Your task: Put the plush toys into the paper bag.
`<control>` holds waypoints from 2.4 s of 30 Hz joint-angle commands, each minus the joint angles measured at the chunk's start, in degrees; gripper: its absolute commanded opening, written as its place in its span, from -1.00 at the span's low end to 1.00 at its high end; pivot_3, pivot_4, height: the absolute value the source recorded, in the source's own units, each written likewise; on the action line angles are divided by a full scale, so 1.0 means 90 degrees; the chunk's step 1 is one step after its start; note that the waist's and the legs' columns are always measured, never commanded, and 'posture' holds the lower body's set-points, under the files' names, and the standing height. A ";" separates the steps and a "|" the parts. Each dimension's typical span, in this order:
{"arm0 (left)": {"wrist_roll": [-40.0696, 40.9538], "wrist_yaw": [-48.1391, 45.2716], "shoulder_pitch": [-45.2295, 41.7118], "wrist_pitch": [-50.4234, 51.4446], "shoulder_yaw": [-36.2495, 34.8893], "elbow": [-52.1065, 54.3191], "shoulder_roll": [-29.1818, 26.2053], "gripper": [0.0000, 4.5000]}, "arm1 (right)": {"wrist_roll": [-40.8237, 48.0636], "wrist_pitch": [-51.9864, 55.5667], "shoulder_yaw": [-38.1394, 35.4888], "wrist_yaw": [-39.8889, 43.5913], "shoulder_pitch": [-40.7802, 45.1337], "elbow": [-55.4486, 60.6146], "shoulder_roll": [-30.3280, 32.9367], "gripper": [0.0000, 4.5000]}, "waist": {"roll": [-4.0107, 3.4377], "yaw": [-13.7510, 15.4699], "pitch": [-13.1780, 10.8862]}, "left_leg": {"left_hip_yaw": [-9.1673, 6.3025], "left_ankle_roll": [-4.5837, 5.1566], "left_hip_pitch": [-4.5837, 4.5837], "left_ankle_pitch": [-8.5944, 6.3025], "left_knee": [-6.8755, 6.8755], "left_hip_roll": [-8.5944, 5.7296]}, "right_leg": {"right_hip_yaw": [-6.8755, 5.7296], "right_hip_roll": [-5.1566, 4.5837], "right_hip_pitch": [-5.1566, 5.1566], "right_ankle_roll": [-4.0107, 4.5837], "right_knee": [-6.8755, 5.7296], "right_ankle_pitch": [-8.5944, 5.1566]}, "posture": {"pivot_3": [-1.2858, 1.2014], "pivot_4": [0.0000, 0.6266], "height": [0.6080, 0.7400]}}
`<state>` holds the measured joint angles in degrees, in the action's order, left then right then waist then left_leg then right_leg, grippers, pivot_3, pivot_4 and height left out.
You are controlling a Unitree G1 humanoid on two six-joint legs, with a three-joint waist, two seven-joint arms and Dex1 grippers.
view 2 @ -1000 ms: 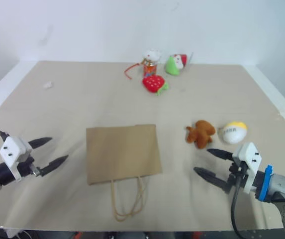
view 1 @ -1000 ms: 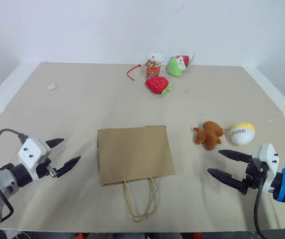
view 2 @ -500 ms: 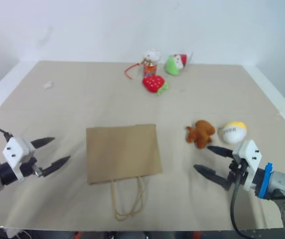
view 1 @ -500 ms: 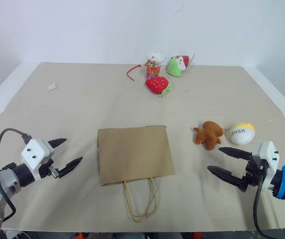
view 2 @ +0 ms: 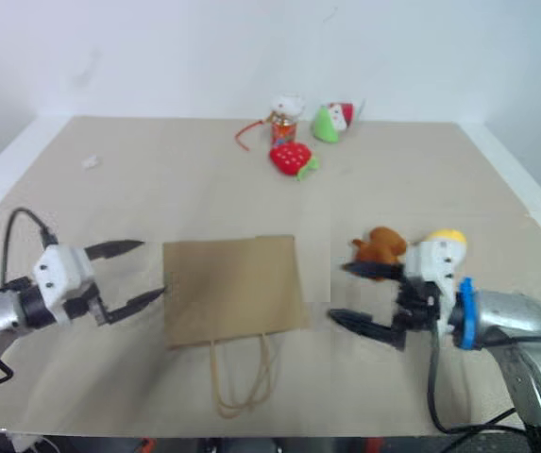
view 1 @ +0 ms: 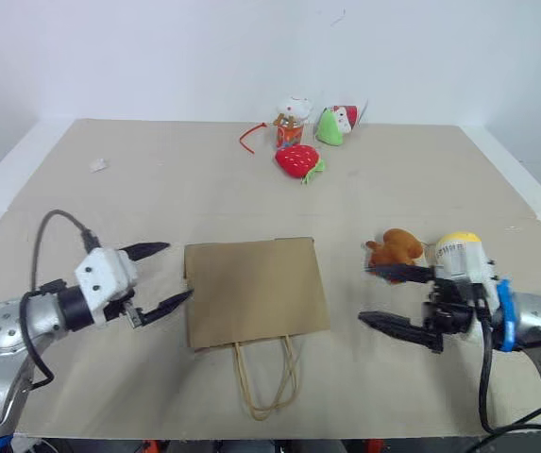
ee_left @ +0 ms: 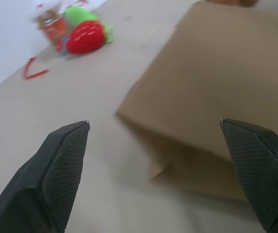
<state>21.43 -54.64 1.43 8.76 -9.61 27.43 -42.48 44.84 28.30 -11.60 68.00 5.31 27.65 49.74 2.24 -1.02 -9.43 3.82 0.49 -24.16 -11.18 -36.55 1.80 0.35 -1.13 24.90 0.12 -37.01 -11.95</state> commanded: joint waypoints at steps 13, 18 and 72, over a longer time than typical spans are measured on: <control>-0.1010 -0.1804 -0.0645 -0.2711 0.2133 -0.0236 -0.0117 0.98 | 0.0660 0.0560 0.0707 -0.0019 0.0592 0.1012 0.0139 1.00 | 0.0004 0.0029 0.0001 | -0.0005 -0.0004 -0.0007 -0.0006 -0.0006 -0.0002 | -0.0003 -0.0004 -0.0001 -0.0004 0.0000 -0.0003 | 0.03 -0.52 1.00; -0.1390 -0.1916 -0.1100 -0.3350 0.2568 -0.0723 0.0095 0.98 | 0.0620 0.0592 0.0664 -0.0269 0.0503 0.1101 0.0134 1.00 | 0.0004 0.0031 0.0001 | -0.0003 -0.0003 -0.0007 -0.0006 -0.0008 -0.0003 | -0.0004 -0.0004 -0.0001 -0.0005 0.0000 -0.0002 | 0.03 -0.52 1.00; 0.0339 -0.0624 -0.3523 -0.0496 0.2001 -0.1947 0.1362 -1.00 | -0.0039 0.0564 0.1087 -0.1268 0.0642 0.0469 -0.0405 0.33 | 0.0005 0.0001 0.0000 | -0.0026 0.0013 0.0001 0.0004 -0.0039 -0.0009 | -0.0019 0.0022 -0.0040 -0.0032 -0.0004 0.0015 | 0.03 -0.52 1.00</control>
<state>23.62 -64.05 -28.97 1.77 10.53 7.18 -31.81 46.63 34.08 -3.81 60.32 8.76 33.47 49.32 2.29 -1.01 -9.43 3.59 0.61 -24.14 -11.15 -36.90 1.73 0.19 -0.93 24.53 -0.16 -37.04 -11.82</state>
